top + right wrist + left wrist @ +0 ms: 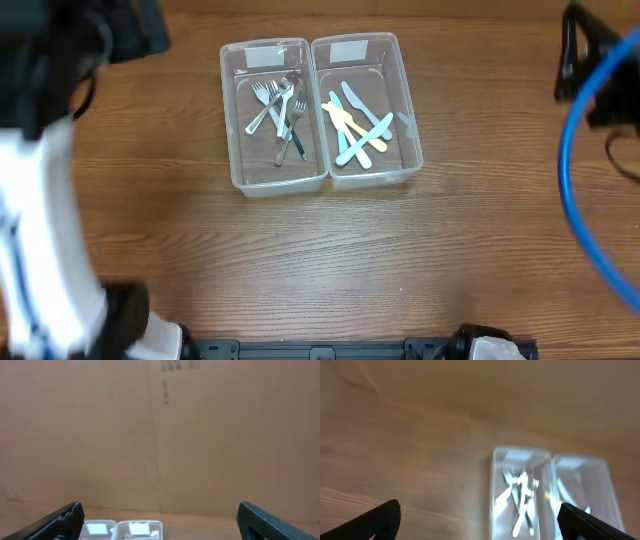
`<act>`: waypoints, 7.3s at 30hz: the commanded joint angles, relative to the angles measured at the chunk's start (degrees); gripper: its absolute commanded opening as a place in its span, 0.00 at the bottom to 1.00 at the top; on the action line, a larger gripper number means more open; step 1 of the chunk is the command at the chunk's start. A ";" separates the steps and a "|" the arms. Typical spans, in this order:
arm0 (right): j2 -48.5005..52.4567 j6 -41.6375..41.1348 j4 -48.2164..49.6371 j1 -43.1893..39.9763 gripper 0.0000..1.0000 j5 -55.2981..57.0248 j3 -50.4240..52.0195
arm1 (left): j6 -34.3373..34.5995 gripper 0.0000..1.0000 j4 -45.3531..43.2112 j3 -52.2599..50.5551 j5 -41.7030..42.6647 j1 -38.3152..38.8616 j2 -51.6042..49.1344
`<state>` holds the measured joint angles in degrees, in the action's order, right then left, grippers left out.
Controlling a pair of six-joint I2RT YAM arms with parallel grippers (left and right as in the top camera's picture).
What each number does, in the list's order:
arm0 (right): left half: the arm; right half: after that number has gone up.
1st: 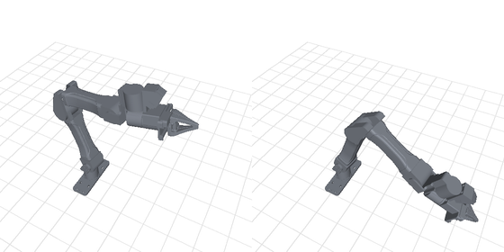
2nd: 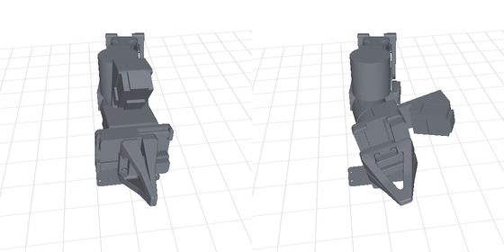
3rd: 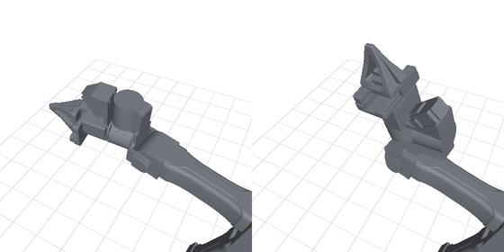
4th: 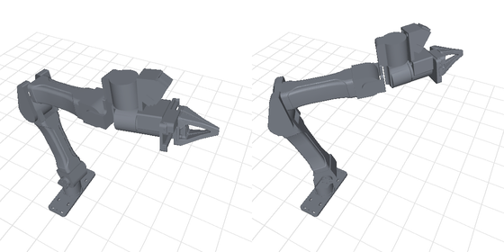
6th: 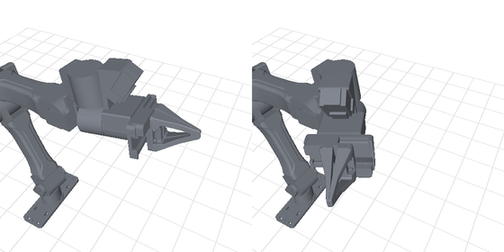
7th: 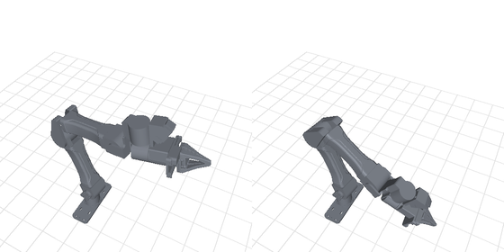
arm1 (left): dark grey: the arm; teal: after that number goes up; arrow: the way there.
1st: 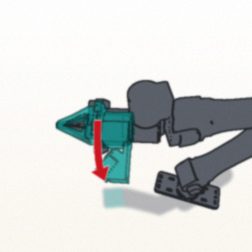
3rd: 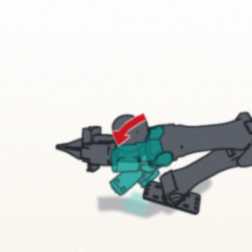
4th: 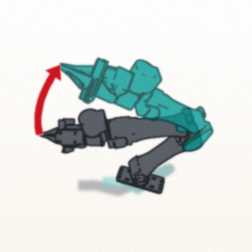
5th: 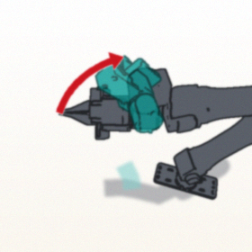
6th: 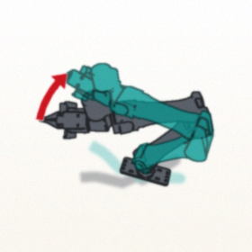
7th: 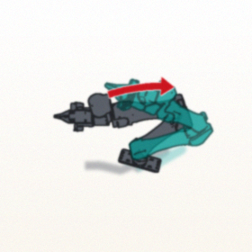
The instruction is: Pack container
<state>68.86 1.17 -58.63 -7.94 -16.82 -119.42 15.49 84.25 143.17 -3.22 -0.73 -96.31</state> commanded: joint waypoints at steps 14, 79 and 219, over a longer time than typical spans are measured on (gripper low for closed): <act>-4.90 0.79 -4.00 -0.07 1.00 -2.14 -0.28 | 5.53 1.00 3.48 0.09 -12.20 0.02 7.50; -63.45 0.37 45.03 0.92 1.00 -4.22 101.48 | 5.53 1.00 5.11 0.09 -12.20 0.02 7.50; -68.70 0.37 55.08 4.72 1.00 5.86 118.97 | -12.74 1.00 -77.68 -141.35 -13.29 0.02 96.06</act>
<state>0.84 1.50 -3.99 -3.60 -11.53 -1.10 4.80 6.85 2.35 -16.93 -0.73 -0.91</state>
